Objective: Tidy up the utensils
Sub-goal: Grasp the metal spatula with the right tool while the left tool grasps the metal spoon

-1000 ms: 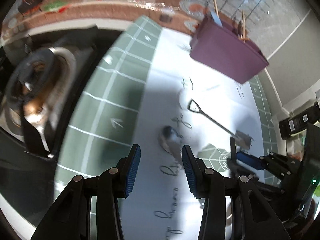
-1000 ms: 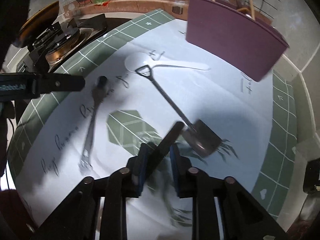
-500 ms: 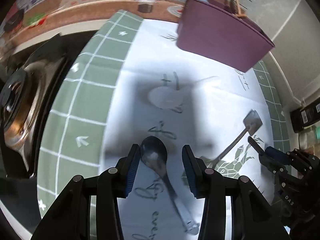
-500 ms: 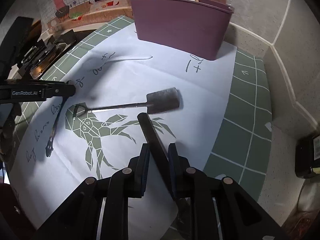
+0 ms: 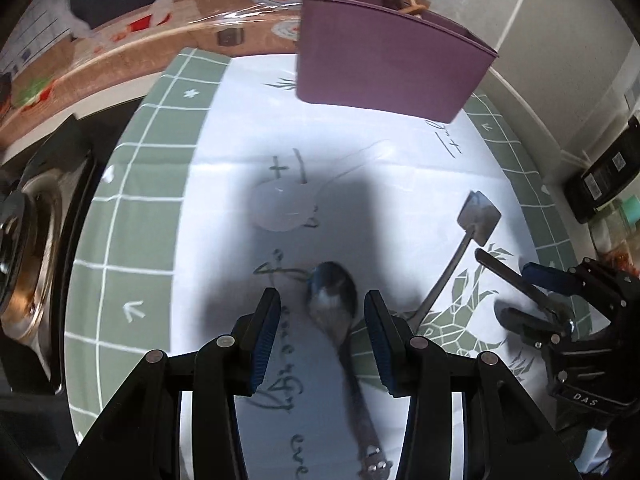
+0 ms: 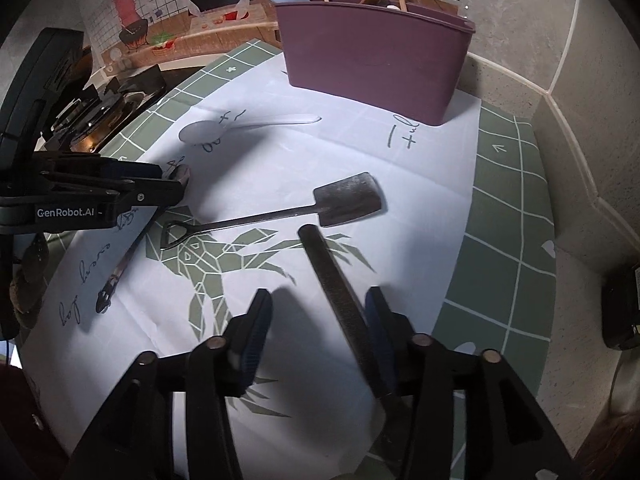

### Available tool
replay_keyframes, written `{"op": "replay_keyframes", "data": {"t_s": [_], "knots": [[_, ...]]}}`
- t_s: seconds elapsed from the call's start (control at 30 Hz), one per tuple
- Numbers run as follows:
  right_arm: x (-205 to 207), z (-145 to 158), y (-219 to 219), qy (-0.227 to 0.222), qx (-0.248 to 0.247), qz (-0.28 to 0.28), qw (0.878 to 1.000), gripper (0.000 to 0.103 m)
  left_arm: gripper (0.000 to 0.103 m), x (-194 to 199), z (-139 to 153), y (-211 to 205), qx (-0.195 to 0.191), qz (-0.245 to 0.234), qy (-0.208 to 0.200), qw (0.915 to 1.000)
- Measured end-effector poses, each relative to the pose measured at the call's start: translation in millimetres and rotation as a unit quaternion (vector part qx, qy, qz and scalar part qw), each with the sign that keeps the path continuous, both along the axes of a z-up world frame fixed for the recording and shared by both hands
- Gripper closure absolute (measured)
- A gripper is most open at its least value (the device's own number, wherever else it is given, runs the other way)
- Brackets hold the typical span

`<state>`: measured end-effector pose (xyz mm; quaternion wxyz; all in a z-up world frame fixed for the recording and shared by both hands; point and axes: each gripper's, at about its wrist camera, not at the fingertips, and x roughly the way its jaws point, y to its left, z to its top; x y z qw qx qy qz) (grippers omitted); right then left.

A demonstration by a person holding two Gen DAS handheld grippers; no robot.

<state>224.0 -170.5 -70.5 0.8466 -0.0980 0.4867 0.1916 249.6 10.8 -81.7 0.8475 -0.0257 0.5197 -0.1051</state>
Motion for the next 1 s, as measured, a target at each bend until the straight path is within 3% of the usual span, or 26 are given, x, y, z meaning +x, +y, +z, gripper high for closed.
{"op": "replay_keyframes", "data": {"t_s": [0.13,0.2,0.43,0.5,0.53,0.6,0.8,0.93,1.0], "knots": [[-1.5,-1.9,6.2,-0.002,0.000,0.002,1.000,0.041,0.058,7.7,1.5,-5.5,-0.005,0.001,0.018,0.9998],[-2.0,-2.7,9.1,-0.004,-0.004,-0.002,1.000,0.039,0.058,11.0,1.6,-12.1,-0.002,-0.002,0.026,0.9997],[-0.6,-2.2,4.5,0.012,0.020,-0.021,1.000,0.032,0.061,12.7,0.6,-33.3,0.068,0.000,0.027,0.9974],[-2.9,-2.4,3.9,0.019,0.032,-0.026,0.999,0.024,0.065,11.3,1.1,-30.8,0.065,0.000,0.021,0.9976],[-4.4,-2.7,4.0,0.022,0.036,-0.025,0.999,0.020,0.074,10.7,1.5,-27.9,0.063,0.003,0.018,0.9978],[-8.0,-3.3,5.1,0.023,0.039,-0.024,0.999,0.018,0.074,9.0,1.9,-19.5,0.041,0.008,0.014,0.9990],[-11.8,-1.7,4.6,0.022,0.043,-0.012,0.999,0.019,0.074,0.3,6.7,2.6,0.003,0.024,0.009,0.9997],[-6.0,2.2,1.0,0.014,0.032,-0.017,0.999,0.044,0.074,-5.6,21.0,10.4,-0.002,0.030,-0.013,0.9995],[5.5,4.4,-6.3,0.030,0.058,-0.038,0.997,0.044,0.074,-8.7,27.8,14.1,-0.004,0.032,-0.022,0.9992]]}}
